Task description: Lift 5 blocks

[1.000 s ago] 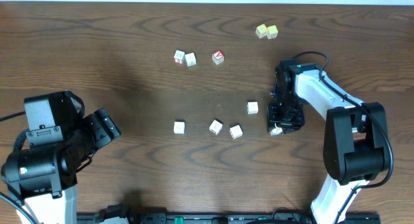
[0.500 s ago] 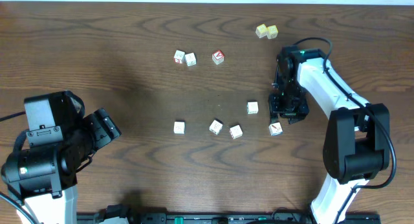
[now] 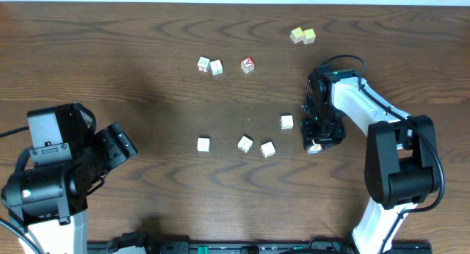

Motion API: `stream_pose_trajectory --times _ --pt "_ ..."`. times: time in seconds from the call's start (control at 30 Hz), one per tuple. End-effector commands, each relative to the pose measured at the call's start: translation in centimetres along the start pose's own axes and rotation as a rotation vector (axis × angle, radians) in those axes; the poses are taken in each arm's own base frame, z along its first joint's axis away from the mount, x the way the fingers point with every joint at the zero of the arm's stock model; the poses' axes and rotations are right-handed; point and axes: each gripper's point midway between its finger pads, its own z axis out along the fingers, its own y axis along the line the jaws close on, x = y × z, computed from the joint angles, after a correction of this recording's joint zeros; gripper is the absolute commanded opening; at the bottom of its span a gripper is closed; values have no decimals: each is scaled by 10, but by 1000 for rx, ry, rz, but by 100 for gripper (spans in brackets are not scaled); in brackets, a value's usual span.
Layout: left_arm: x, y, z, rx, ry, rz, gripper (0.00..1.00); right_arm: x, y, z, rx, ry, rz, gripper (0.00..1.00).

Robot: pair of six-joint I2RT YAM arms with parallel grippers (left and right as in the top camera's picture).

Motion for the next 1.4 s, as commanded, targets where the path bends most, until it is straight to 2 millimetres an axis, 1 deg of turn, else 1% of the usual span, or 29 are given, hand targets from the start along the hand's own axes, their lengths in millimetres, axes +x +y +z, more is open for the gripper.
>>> stream_pose_trajectory --times 0.0,0.03,0.13,0.17,0.27,0.4,0.57,0.77,1.0,1.07,1.37 --pt "-2 1 -2 -11 -12 -6 86 1 1 6 7 0 -31 45" --pt "-2 1 -2 -11 -12 -6 86 0 0 10 6 -4 -21 43" --pt "-2 1 -2 -11 -12 -6 86 1 0 15 6 -9 7 41" --pt "-2 1 -2 -11 -12 -6 86 0 0 16 6 -11 7 39" --pt "-2 1 -2 -11 -12 -6 86 0 0 16 6 -11 8 36" --pt "-2 1 -2 -11 -12 -6 86 -2 -1 15 9 -19 53 31" --pt "-2 1 -2 -11 -12 -6 86 -5 0 15 5 -34 109 27" --pt "-2 1 -2 -11 -12 -6 86 -12 0 10 3 -56 125 26" --pt "-2 1 -2 -11 -12 -6 86 -26 1 5 1 -111 110 27" --pt "-2 1 -2 -11 -12 -6 86 -27 -3 5 21 -114 114 27" --pt "-2 1 -2 -11 -12 -6 86 -23 -2 5 18 -98 142 25"
